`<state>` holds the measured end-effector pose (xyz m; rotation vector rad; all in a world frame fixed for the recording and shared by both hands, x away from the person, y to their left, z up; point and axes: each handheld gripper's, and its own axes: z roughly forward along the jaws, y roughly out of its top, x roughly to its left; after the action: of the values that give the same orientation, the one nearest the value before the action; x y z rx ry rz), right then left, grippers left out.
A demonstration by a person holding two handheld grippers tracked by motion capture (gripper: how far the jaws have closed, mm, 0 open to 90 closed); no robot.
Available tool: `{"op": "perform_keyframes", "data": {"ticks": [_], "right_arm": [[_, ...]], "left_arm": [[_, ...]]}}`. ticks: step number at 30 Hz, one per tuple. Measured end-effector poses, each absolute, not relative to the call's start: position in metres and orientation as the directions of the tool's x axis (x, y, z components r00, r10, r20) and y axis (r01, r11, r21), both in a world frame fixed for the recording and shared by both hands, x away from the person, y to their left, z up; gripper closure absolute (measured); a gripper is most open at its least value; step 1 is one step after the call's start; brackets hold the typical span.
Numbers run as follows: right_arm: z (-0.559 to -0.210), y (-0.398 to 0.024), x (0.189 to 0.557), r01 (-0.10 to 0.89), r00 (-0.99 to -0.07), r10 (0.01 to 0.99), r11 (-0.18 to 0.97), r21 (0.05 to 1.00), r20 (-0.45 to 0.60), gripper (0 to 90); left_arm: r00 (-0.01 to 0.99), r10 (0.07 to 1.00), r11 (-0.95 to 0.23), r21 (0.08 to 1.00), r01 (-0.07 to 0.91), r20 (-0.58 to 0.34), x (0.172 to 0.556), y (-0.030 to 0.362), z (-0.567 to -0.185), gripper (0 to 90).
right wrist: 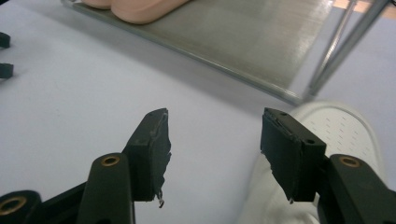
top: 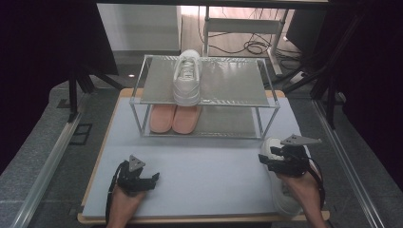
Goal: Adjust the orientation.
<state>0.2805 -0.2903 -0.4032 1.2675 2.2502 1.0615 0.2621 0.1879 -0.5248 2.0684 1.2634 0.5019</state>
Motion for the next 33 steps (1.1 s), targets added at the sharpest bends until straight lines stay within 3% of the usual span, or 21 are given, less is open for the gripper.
{"op": "perform_keyframes", "data": {"ticks": [10, 23, 33], "right_arm": [[-0.402, -0.323, 0.272, 0.607, -0.459, 0.887, 0.272, 0.746, 0.05, 53.9], [-0.413, -0.362, 0.275, 0.647, -0.314, 0.949, 0.192, 0.738, 0.029, 88.1], [-0.444, -0.38, 0.279, 0.693, -0.255, 0.967, 0.177, 0.699, 0.007, 89.9]], "left_arm": [[0.464, 0.886, -0.325, 0.699, 0.637, -0.011, 0.262, 0.188, -0.525, 16.3], [0.464, 0.886, -0.325, 0.699, 0.637, -0.01, 0.262, 0.188, -0.525, 16.3], [0.461, 0.887, -0.322, 0.701, 0.637, -0.012, 0.262, 0.188, -0.525, 16.3]]}}
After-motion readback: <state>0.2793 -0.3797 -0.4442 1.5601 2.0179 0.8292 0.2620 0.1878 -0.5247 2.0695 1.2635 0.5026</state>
